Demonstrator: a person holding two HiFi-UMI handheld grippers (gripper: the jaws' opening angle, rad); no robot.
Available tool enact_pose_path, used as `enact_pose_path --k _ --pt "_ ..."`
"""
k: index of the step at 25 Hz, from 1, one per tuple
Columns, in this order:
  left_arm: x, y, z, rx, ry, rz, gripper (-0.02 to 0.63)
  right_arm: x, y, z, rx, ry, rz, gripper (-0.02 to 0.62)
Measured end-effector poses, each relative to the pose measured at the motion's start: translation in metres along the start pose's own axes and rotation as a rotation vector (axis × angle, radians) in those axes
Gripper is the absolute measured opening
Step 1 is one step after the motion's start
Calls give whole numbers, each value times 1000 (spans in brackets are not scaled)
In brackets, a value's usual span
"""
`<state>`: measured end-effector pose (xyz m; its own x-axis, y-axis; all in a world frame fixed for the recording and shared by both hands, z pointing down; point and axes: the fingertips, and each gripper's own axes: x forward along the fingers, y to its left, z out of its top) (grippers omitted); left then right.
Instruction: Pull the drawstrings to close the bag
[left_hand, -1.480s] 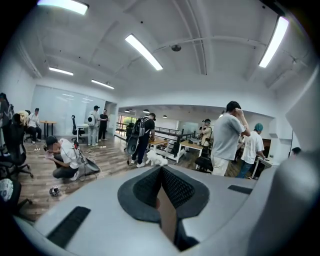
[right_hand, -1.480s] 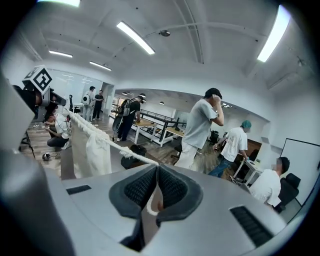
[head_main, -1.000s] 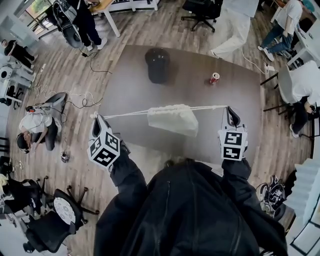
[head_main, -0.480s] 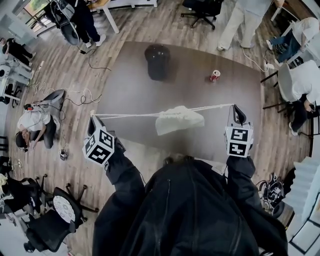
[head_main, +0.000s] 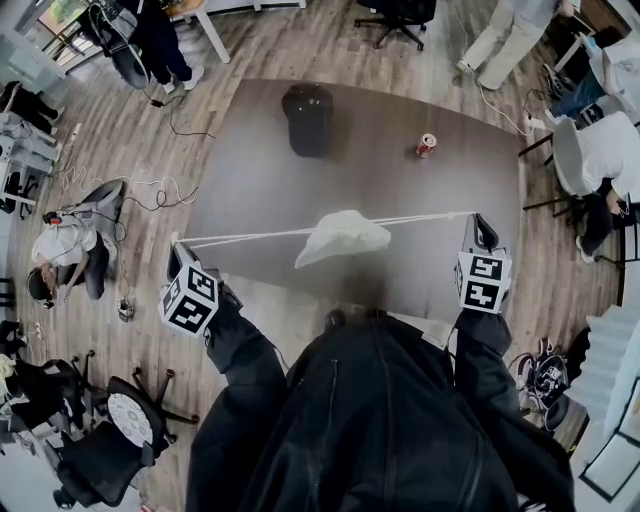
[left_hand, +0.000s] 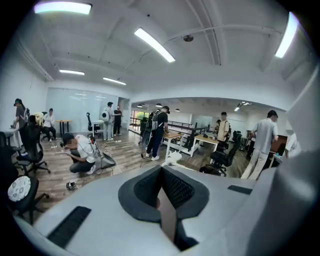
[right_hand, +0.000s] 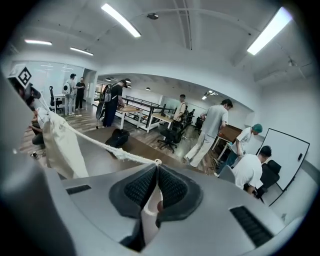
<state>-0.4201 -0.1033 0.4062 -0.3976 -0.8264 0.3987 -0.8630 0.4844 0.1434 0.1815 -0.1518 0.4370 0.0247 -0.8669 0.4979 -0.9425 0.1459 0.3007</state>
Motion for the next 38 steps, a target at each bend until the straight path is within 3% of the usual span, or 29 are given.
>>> enact_pose_path --k 3,6,9,16,21,29,38 --pt "3 -2 -8 9 32 -12 32 0 -3 -5 7 10 6 34" --pt "14 -13 -29 16 100 -79 32 5 3 -15 21 51 65 34" --pt "32 -40 -60 74 176 -157 32 24 9 -25 20 91 102 34" --pt "63 -108 -132 178 325 -306 33 72 54 -54 -50 168 254 34" --pt "81 -140 -190 211 444 -366 34 100 93 -89 -28 244 370 34" --pt "88 -161 -291 243 625 -398 34 129 138 -156 11 348 478 34" --pt "86 -155 -349 264 731 -397 34 134 164 -218 62 445 522 35"
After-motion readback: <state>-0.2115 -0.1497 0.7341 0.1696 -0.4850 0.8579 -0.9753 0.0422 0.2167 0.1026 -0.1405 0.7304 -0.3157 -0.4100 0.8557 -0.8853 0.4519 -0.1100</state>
